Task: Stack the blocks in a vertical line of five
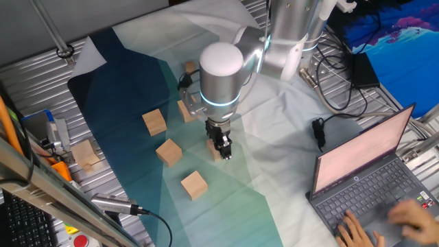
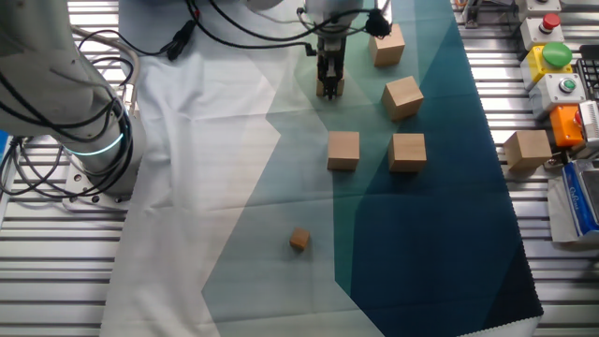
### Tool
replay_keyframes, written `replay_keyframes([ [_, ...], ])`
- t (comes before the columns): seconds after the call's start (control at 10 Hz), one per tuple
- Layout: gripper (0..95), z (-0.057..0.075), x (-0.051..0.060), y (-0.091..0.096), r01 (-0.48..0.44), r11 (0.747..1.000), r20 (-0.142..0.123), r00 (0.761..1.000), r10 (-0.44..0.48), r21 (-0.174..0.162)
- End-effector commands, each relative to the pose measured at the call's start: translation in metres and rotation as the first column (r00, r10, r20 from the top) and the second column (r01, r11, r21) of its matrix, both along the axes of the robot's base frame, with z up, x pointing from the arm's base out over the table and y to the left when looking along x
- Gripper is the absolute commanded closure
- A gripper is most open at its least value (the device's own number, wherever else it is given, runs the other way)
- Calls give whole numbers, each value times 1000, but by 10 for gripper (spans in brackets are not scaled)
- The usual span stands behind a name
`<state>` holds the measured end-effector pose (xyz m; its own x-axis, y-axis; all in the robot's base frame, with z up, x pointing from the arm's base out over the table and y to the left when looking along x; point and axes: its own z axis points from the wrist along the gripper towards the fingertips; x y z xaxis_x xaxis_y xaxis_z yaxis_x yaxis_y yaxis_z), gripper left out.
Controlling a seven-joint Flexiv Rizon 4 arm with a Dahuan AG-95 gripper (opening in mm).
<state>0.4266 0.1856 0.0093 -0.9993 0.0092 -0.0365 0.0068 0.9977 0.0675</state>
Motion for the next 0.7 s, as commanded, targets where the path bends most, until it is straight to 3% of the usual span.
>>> replay_keyframes([
  [0.1,570,23,2,-3,0,1000,-2,1000,0,-5],
  [0.2,570,25,4,-3,-3,1000,-5,1000,3,0],
  [0.4,950,33,3,-2,-2,1000,-12,1000,2,-9],
  [0.7,950,45,5,-3,1,1000,-22,1000,-1,-2],
])
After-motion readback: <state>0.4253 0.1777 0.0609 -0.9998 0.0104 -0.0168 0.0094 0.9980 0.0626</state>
